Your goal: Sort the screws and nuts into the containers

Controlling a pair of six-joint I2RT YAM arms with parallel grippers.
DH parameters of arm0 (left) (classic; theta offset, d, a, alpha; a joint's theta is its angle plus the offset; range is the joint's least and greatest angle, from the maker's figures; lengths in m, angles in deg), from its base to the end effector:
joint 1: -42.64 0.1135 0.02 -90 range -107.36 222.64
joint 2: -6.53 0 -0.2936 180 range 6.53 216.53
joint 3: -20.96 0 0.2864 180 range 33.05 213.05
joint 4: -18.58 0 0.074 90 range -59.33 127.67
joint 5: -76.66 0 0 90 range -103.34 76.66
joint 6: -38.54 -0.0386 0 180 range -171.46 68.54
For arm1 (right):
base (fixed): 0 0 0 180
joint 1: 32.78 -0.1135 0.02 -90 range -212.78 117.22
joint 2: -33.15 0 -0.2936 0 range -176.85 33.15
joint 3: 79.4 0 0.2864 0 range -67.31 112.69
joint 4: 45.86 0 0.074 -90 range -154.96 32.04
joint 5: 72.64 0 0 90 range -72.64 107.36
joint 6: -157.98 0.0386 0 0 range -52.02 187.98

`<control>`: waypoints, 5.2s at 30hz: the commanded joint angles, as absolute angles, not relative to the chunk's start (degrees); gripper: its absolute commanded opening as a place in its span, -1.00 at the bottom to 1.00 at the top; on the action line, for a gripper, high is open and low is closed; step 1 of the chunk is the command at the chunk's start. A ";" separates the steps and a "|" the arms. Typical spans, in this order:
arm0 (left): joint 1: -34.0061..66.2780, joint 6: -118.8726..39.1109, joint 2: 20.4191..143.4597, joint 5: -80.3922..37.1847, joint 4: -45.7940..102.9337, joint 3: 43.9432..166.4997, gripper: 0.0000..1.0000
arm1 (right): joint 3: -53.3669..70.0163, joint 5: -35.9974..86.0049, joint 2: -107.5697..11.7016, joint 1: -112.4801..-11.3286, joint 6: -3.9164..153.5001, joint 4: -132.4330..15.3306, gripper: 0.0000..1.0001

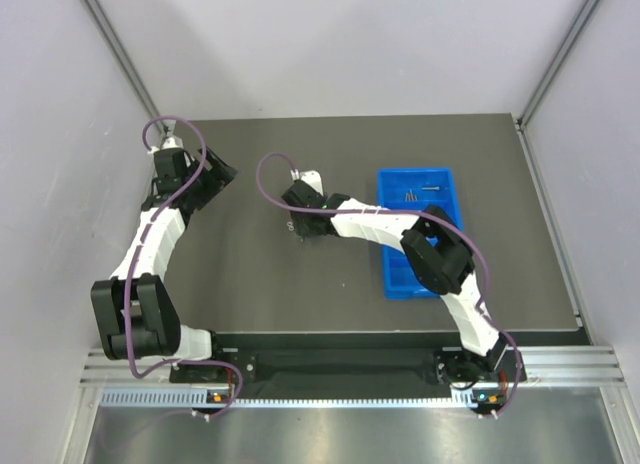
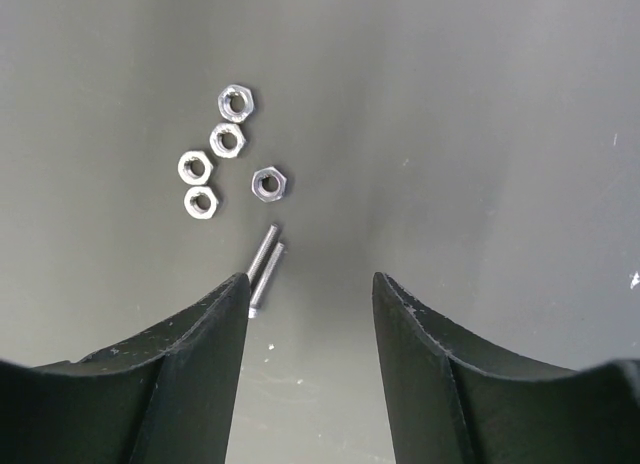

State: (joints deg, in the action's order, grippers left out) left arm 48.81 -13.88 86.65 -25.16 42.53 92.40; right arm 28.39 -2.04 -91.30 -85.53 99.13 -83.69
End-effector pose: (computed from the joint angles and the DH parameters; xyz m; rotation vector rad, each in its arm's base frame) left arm 0.3457 0.0294 0.2992 -0.6951 2.0615 -0.5381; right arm 0.3277 0.4098 0.1836 -0.3279 2.4360 0.2133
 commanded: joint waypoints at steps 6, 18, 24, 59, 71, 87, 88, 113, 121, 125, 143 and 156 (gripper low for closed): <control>49.32 -13.49 85.63 -26.00 40.08 92.91 0.79 | 31.22 -1.89 -93.15 -86.30 99.18 -83.36 0.01; 49.58 -13.49 85.72 -26.26 39.99 92.82 0.79 | 32.54 -2.50 -95.61 -86.57 98.47 -86.43 -0.09; 49.75 -13.40 85.46 -26.61 39.82 92.82 0.79 | 25.95 -1.97 -92.10 -86.83 99.61 -87.14 -0.17; 50.19 -13.32 84.93 -27.75 39.73 92.29 0.79 | 14.79 -5.13 -66.19 -76.73 91.97 -85.38 -1.00; 50.46 -13.05 84.40 -28.37 39.29 91.94 0.79 | -0.86 -7.34 -52.81 -58.54 94.79 -84.77 -1.00; 50.46 -13.40 85.37 -28.72 39.90 92.20 0.79 | 1.51 -6.37 -55.89 -58.44 92.86 -85.20 0.07; 50.46 -13.49 85.37 -28.81 39.82 92.20 0.79 | 1.94 -6.45 -54.23 -60.09 92.42 -85.29 0.23; 50.81 -13.67 84.67 -29.07 39.90 92.38 0.79 | 19.35 0.31 -82.07 -84.02 85.73 -77.29 0.14; 51.07 -13.49 84.93 -29.43 39.81 92.38 0.79 | 20.84 2.33 -85.06 -84.11 86.43 -76.41 0.12; 50.99 -13.58 84.93 -29.43 39.81 92.38 0.79 | 22.51 2.16 -87.00 -84.10 86.35 -77.11 0.08; 51.07 -13.49 85.02 -29.51 39.73 92.29 0.79 | 24.01 1.81 -91.04 -84.02 86.52 -79.49 -0.42; 51.25 -13.58 84.84 -29.60 39.73 92.38 0.79 | 22.61 0.75 -82.37 -82.01 85.29 -80.89 -1.00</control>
State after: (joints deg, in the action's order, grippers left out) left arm 50.73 -13.46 86.61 -28.96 42.22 92.08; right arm 22.03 2.01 -89.04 -83.54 85.93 -80.13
